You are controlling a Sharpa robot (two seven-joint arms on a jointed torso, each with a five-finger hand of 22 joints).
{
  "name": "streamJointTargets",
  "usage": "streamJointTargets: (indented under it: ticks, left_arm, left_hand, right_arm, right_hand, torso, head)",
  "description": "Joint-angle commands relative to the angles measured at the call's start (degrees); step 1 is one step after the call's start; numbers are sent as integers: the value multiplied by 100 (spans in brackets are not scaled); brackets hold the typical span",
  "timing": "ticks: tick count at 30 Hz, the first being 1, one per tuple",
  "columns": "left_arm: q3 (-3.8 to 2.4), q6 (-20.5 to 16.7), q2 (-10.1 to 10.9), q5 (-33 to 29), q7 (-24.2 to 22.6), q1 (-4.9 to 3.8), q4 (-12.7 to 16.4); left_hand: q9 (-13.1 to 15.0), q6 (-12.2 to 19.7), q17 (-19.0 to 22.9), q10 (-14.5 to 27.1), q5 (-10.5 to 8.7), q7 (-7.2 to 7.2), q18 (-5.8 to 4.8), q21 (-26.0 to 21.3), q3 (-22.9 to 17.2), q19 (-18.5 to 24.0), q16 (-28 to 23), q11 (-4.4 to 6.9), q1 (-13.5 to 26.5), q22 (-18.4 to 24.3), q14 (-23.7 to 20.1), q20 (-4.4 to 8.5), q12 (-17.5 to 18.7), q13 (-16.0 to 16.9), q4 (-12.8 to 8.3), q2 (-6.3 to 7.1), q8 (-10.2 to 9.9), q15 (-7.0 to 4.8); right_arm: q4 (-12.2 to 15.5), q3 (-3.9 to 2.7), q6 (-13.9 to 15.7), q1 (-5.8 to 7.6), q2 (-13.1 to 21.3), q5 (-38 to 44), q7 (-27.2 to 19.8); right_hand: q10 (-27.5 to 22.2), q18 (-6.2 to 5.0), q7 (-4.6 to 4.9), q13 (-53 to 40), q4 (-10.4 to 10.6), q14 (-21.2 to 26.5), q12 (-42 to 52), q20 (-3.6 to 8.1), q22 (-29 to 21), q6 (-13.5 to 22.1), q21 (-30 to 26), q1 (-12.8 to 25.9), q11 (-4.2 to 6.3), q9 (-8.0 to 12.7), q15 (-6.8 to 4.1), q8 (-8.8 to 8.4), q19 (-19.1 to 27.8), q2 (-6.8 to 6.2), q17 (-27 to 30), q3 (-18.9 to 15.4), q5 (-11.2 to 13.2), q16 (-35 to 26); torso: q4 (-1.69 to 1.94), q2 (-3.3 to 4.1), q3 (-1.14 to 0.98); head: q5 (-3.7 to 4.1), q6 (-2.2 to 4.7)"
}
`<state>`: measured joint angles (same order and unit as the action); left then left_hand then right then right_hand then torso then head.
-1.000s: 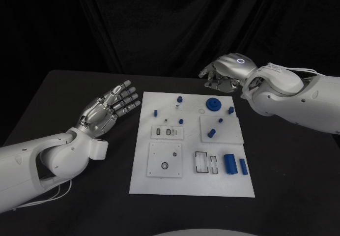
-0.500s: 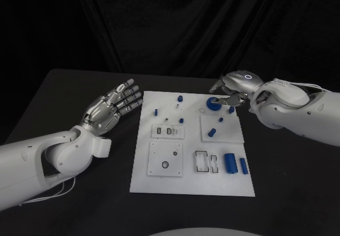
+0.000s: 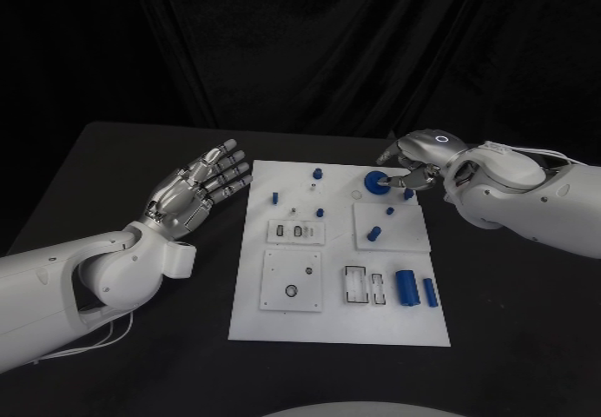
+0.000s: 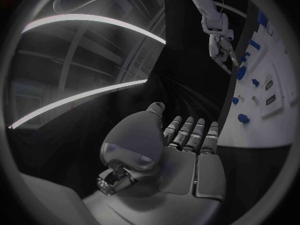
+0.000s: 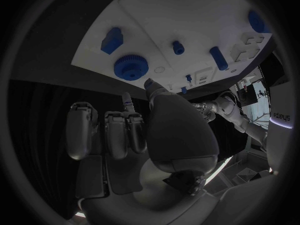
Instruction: Assemble the parts on the task board
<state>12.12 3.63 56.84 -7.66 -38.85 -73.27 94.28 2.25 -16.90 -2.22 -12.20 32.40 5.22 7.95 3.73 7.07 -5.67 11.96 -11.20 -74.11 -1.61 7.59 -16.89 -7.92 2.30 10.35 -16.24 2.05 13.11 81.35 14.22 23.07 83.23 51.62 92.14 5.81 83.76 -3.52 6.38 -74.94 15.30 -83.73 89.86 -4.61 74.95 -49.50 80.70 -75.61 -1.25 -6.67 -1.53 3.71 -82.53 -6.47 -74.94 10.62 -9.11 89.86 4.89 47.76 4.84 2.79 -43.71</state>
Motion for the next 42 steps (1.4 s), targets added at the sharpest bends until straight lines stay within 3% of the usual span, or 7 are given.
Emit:
streamJointTargets:
  ticks: [1, 17, 31, 37, 39, 42]
  left_arm:
    - [-3, 127, -7, 13, -731, 1, 1]
    - [-3, 145, -9, 13, -723, 3, -11]
    - [-3, 179, -18, 13, -710, 6, -40]
    - [-3, 184, -23, 13, -701, 7, -55]
    - [-3, 186, -24, 13, -691, 8, -60]
    - [-3, 189, -24, 13, -678, 9, -65]
  left_hand:
    - [6, -33, -5, -5, 31, 15, -79, 15, -24, -32, 10, -19, 6, -2, -14, 8, -25, 7, -2, -9, 40, 32]
    - [11, -67, -5, -3, 34, 41, -85, 17, -47, -35, 14, -18, 14, -2, -21, 8, -30, 7, -13, -7, 46, 40]
    - [12, -86, -4, 2, 33, 68, -92, 16, -62, -35, 17, -20, 25, -2, -30, 8, -34, 7, -34, 17, 50, 43]
    - [12, -86, -4, 2, 33, 68, -92, 16, -62, -35, 17, -20, 25, -2, -30, 8, -34, 7, -34, 17, 50, 43]
    - [12, -86, -4, 2, 33, 68, -92, 16, -62, -35, 17, -20, 25, -2, -30, 8, -34, 7, -34, 17, 50, 43]
    - [12, -84, -3, 8, 34, 76, -93, 15, -69, -34, 15, -19, 27, -2, -33, 8, -32, 6, -38, 15, 49, 43]
  right_arm:
    - [-31, -4, -177, -15, -17, -24, 277]
    - [-221, -4, -503, -91, -129, -24, 263]
    - [-419, -4, -576, -178, -300, -24, 186]
    - [-457, -4, -570, -204, -328, -24, 143]
    - [-469, -4, -525, -210, -336, -24, 103]
    - [-470, -4, -448, -214, -341, -24, 49]
  right_hand:
    - [624, 68, 3, -1506, -62, -627, 14, -10, 899, 77, -16, -113, -24, 20, -15, -8, 10, 4, -1506, 0, -57, 14]
    - [624, 70, 39, -1506, -132, -627, 14, -19, 916, -17, -13, -195, -47, 18, -2, 50, 7, 47, -1506, 30, -113, 14]
    - [624, 70, 41, -1506, -161, -627, 14, -37, 934, -270, -15, -199, -60, -39, 15, 145, 3, 76, -1506, 23, -95, 14]
    - [624, 66, -13, -1506, -273, -627, 14, -12, 947, -536, -30, -299, -14, -147, -19, 254, 7, 124, -1506, 91, -474, 14]
    - [624, 62, -92, -1506, -391, -627, 14, 36, 954, -859, -48, -373, 56, -303, -71, 442, 14, 176, -1506, 163, -825, 14]
    - [624, 63, -165, -1506, -518, -627, 14, 85, 969, -1066, -49, -432, 115, -464, -124, 586, 6, 186, -1506, 204, -1072, 14]
  torso:
    - [-12, -6, 13]
    - [-5, -8, 9]
    - [-5, -3, -1]
    - [-6, -4, 5]
    - [-9, -4, 4]
    - [-8, -4, 5]
  head:
    - [-11, 9]
    - [3, 8]
    - [11, -32]
    - [6, -36]
    - [-1, -38]
    - [-3, -37]
